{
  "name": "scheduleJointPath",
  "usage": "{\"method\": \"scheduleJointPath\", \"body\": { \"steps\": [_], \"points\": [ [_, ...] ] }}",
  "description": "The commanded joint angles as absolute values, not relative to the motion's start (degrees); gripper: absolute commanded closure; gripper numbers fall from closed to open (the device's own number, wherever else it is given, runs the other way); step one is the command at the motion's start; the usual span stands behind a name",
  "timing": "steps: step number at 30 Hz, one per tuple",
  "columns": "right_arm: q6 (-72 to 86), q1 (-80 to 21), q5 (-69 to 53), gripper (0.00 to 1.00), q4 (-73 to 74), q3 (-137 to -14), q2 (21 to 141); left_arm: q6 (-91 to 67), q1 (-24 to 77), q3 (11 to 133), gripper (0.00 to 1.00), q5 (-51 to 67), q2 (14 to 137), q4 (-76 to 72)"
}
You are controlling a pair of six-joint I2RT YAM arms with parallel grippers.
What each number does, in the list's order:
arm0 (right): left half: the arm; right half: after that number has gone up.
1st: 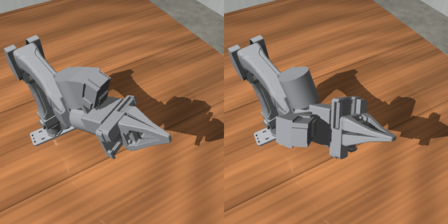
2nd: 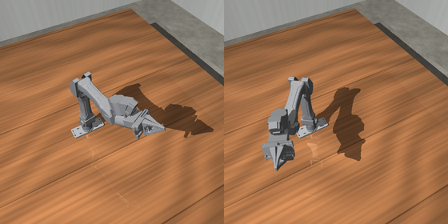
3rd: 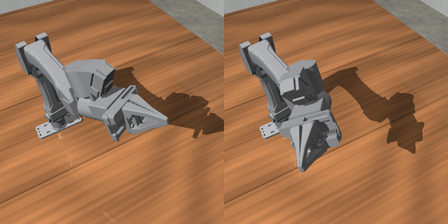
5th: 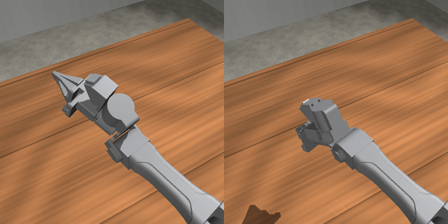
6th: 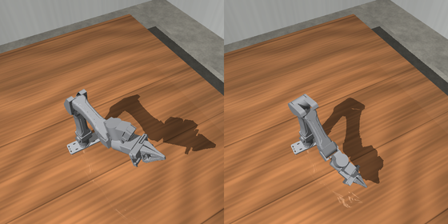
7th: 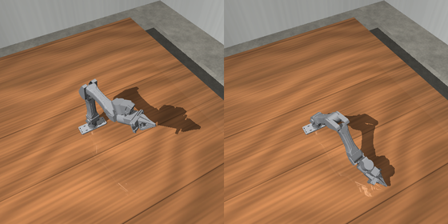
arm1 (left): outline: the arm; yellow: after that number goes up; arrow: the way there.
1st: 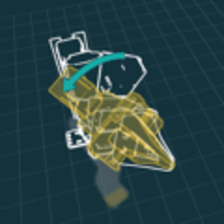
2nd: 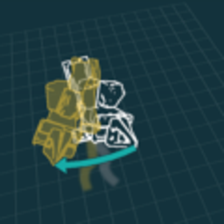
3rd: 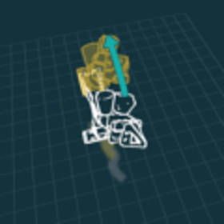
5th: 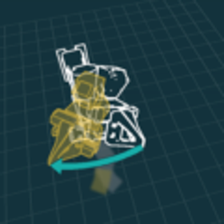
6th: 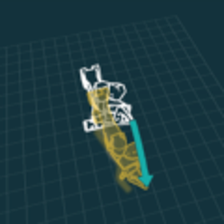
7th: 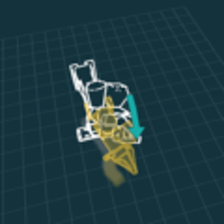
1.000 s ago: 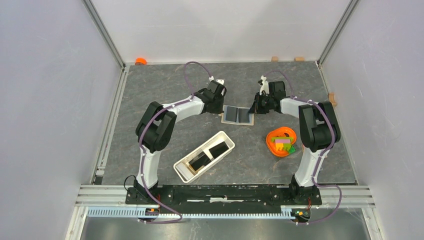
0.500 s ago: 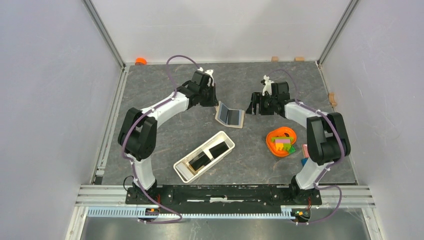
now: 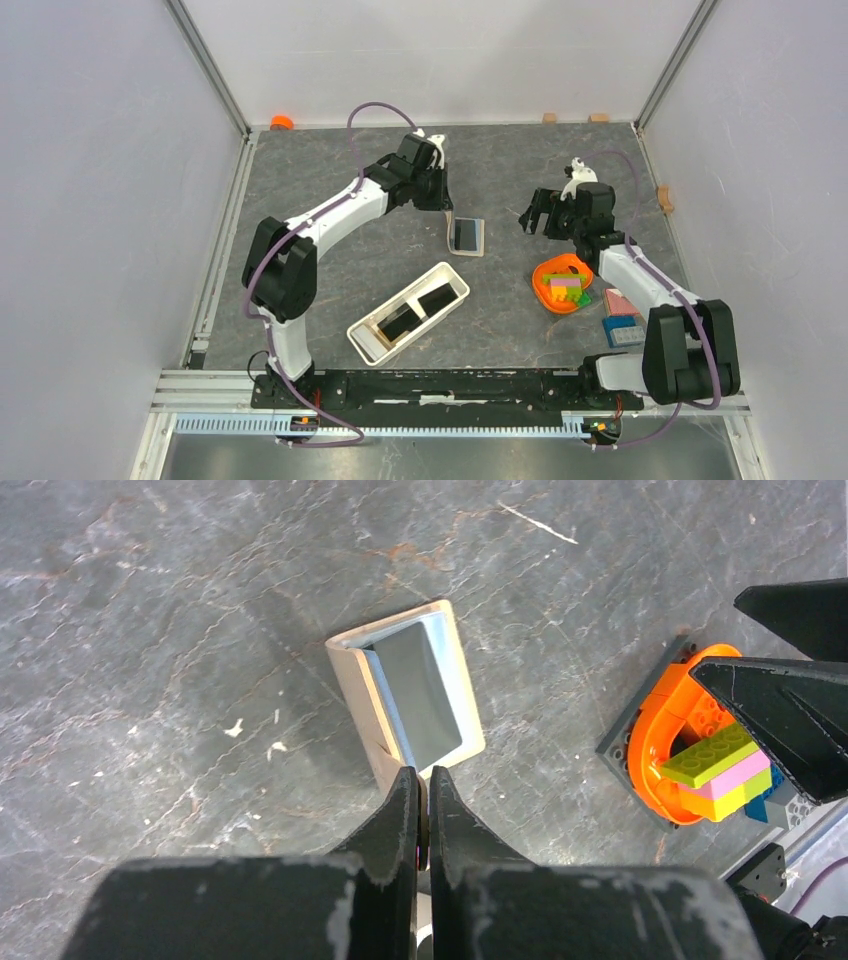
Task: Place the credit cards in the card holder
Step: Close the card holder at the center of the board.
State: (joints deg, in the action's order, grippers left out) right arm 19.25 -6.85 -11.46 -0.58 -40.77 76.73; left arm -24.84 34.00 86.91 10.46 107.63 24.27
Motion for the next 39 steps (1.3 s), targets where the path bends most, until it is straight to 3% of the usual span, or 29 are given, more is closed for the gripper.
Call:
{"method": "scheduleJointPath", "body": {
  "steps": [1, 7, 13, 20, 27, 29, 34, 39],
  "points": [
    [18.4, -6.9, -0.7, 0.02, -0.4, -42.0, 72.9, -26.7, 35.9, 92.3, 0.98, 8.0, 109.3, 26.0],
    [18.0, -6.7, 3.9, 0.02, -7.1, -36.2, 66.6, -25.8, 38.6, 99.0, 0.98, 5.5, 113.5, 30.5],
    [16.5, -6.7, -7.8, 0.02, -10.0, -34.3, 67.7, -28.6, 41.3, 102.1, 0.98, 4.4, 118.9, 30.4],
    [19.0, -6.6, -13.3, 0.02, -12.9, -32.2, 70.0, -34.3, 45.3, 102.8, 0.95, 9.3, 126.0, 23.0],
    [19.3, -6.7, -10.7, 0.02, -11.5, -31.9, 69.6, -37.3, 46.3, 99.2, 0.88, 14.9, 129.3, 13.3],
    [19.8, -6.6, -9.6, 0.02, -10.8, -32.0, 69.5, -36.4, 46.3, 99.4, 0.77, 16.4, 129.2, 11.9],
    [20.0, -6.7, -9.4, 0.02, -8.7, -33.0, 69.4, -31.5, 46.2, 99.4, 0.32, 17.2, 123.7, 10.9],
    [19.6, -6.6, -10.2, 0.02, -7.4, -33.7, 69.0, -25.9, 44.8, 97.2, 0.11, 17.6, 115.8, 15.0]
  ]
}}
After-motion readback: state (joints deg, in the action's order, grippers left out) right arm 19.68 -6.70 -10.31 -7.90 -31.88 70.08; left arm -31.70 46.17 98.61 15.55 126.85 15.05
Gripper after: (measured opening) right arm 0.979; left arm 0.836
